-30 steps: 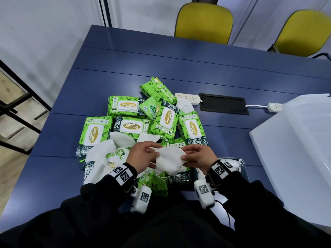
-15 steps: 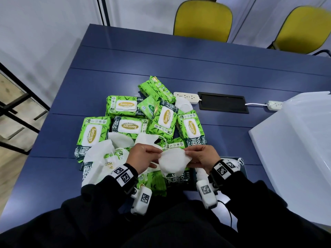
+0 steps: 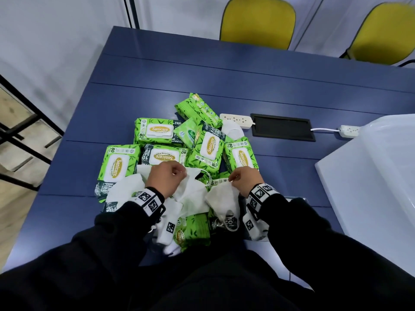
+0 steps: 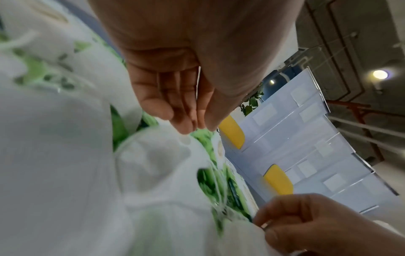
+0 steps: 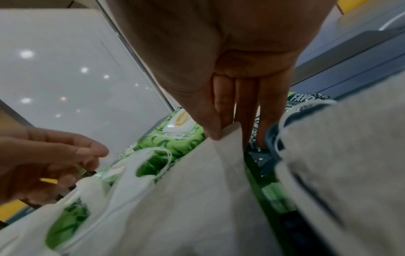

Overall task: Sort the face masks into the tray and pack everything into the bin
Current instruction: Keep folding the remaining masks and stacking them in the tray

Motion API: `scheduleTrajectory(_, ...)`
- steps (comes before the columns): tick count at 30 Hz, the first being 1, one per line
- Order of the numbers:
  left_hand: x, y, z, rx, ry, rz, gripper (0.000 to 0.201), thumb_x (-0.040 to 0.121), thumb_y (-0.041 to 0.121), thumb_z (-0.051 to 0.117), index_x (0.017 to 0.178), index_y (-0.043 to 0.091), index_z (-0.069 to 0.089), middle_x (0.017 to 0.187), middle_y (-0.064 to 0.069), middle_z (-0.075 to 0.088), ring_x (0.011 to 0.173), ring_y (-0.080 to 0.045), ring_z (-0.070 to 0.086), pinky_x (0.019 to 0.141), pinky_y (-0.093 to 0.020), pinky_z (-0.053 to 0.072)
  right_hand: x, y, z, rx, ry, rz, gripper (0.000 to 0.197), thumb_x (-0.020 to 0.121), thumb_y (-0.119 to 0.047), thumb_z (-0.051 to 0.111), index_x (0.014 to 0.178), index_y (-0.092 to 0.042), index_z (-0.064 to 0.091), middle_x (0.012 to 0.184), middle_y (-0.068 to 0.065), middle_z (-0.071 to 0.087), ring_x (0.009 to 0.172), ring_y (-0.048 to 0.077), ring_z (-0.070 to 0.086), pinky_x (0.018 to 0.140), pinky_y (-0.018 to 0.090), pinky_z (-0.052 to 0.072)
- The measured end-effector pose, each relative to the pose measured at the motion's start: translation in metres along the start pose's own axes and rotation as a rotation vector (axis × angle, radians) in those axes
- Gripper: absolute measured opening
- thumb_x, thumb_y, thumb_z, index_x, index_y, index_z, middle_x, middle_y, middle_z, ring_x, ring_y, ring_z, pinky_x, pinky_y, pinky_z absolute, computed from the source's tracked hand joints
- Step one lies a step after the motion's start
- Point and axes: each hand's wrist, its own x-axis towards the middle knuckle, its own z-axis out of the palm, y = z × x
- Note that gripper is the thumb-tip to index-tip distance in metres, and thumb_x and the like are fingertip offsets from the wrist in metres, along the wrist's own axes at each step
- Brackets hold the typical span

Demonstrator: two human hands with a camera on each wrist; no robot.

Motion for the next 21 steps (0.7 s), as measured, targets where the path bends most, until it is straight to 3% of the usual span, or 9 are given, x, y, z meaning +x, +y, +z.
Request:
scheduleTrajectory(2,0.012,-0.007,-0.010,0.160,0.011,-0.005,0.011,0.089,0.034,0.074,0.098,0.029,0.074,0.091,0.009,0.074,0.090,-0.019,0.070,0.083,-0.031,0.055,0.006,-0.001,0.000,-0.031,-0.007,0.024,0.025,0.082,-0.008,0.063,0.078,-0.030,0.074,0.097,-0.001,0.075,0.093,0.019,0.068,0.087,0.031,0.057)
scheduleTrajectory(5,0.022,-0.016,-0.010,0.350,-0.041,-0.055,0.036,0.089,0.047,0.072,0.118,0.026,0.068,0.107,0.001,0.073,0.103,-0.026,0.066,0.084,-0.034,0.053,0.010,0.000,-0.002,-0.053,0.003,0.031,0.021,0.083,-0.011,0.064,0.082,-0.030,0.074,0.096,-0.002,0.074,0.092,0.019,0.068,0.082,0.027,0.056)
scheduleTrajectory(9,0.026,-0.019,-0.002,0.438,-0.089,-0.125,0.052,0.083,0.057,0.073,0.124,0.029,0.059,0.112,-0.004,0.071,0.104,-0.030,0.066,0.081,-0.036,0.052,0.009,-0.003,0.001,-0.125,0.000,-0.074,0.013,0.085,-0.028,0.073,0.099,-0.026,0.073,0.108,-0.002,0.070,0.097,0.020,0.065,0.084,0.029,0.052)
scheduleTrajectory(11,0.026,-0.017,0.001,0.404,-0.099,-0.149,0.051,0.078,0.051,0.080,0.120,0.031,0.058,0.109,-0.002,0.071,0.103,-0.029,0.067,0.079,-0.036,0.052,0.007,-0.010,0.006,-0.122,0.000,-0.142,0.021,0.086,-0.036,0.076,0.102,-0.023,0.073,0.109,-0.001,0.065,0.098,0.019,0.064,0.086,0.032,0.053)
scheduleTrajectory(15,0.027,-0.013,-0.007,0.235,-0.067,-0.162,0.035,0.077,0.025,0.083,0.106,0.034,0.065,0.092,0.006,0.074,0.097,-0.023,0.069,0.080,-0.032,0.053,0.004,-0.030,0.019,-0.023,0.011,-0.170,0.024,0.088,-0.035,0.075,0.106,-0.019,0.070,0.104,-0.003,0.068,0.095,0.018,0.064,0.084,0.031,0.053)
scheduleTrajectory(18,0.023,-0.007,-0.027,0.054,-0.009,-0.114,0.020,0.080,0.019,0.084,0.099,0.024,0.077,0.084,0.007,0.074,0.085,-0.017,0.071,0.084,-0.030,0.056,0.005,-0.043,0.022,0.111,0.070,-0.132,0.022,0.089,-0.036,0.074,0.101,-0.019,0.067,0.096,-0.003,0.069,0.089,0.017,0.063,0.078,0.030,0.050)
scheduleTrajectory(21,0.014,-0.002,-0.054,-0.144,0.094,-0.079,0.010,0.084,0.016,0.082,0.092,0.018,0.078,0.082,0.001,0.075,0.075,-0.017,0.069,0.076,-0.028,0.055,0.005,-0.055,0.021,0.102,0.057,-0.132,0.019,0.092,-0.038,0.071,0.093,-0.019,0.067,0.090,-0.005,0.067,0.089,0.017,0.064,0.075,0.028,0.049)
